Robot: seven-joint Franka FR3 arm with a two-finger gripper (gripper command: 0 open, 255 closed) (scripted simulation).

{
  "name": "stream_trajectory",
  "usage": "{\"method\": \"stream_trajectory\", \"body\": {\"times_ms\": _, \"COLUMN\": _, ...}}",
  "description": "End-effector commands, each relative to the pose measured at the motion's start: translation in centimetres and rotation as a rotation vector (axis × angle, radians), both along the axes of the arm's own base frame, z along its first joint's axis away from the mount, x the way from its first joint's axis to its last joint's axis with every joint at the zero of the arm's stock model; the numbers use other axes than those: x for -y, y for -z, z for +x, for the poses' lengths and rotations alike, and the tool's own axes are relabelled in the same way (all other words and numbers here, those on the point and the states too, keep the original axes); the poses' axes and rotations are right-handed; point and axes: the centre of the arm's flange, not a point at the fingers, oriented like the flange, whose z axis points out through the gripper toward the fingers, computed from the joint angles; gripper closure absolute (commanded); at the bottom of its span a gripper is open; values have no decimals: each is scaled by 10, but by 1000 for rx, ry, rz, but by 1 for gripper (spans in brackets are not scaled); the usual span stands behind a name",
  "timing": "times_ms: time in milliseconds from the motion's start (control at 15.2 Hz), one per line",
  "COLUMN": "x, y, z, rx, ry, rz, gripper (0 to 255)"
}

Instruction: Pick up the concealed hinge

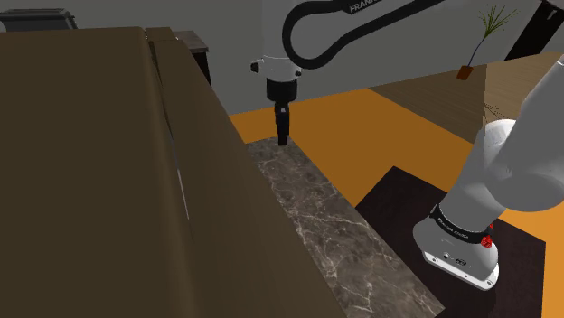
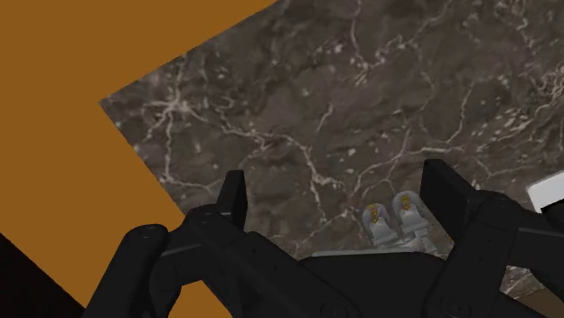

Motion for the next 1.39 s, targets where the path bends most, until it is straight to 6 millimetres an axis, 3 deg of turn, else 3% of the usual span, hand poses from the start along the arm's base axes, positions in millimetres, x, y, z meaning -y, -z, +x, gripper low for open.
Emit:
{"method": "stream_trajectory", "body": {"times_ms": 0, "x": -24, "y": 8, "z": 1, "rx": 11, "ry": -73, "rz": 6, "gripper": 0}}
{"method": "stream_trajectory", "body": {"times_ms": 528, "x": -123, "y": 41, "z": 4, "rx": 54, "ry": -356, "rz": 24, "gripper": 0}}
{"method": "stream_trajectory", "body": {"times_ms": 1056, "x": -123, "y": 82, "z": 4, "rx": 54, "ry": -358, "rz": 24, "gripper": 0}}
{"method": "stream_trajectory", "body": {"times_ms": 1188, "x": -123, "y": 82, "z": 4, "rx": 54, "ry": -358, "rz": 24, "gripper": 0}}
{"method": "stream_trajectory", "body": {"times_ms": 1254, "x": -123, "y": 81, "z": 4, "rx": 54, "ry": -358, "rz": 24, "gripper": 255}}
{"method": "stream_trajectory", "body": {"times_ms": 1320, "x": -123, "y": 81, "z": 4, "rx": 54, "ry": -358, "rz": 24, "gripper": 255}}
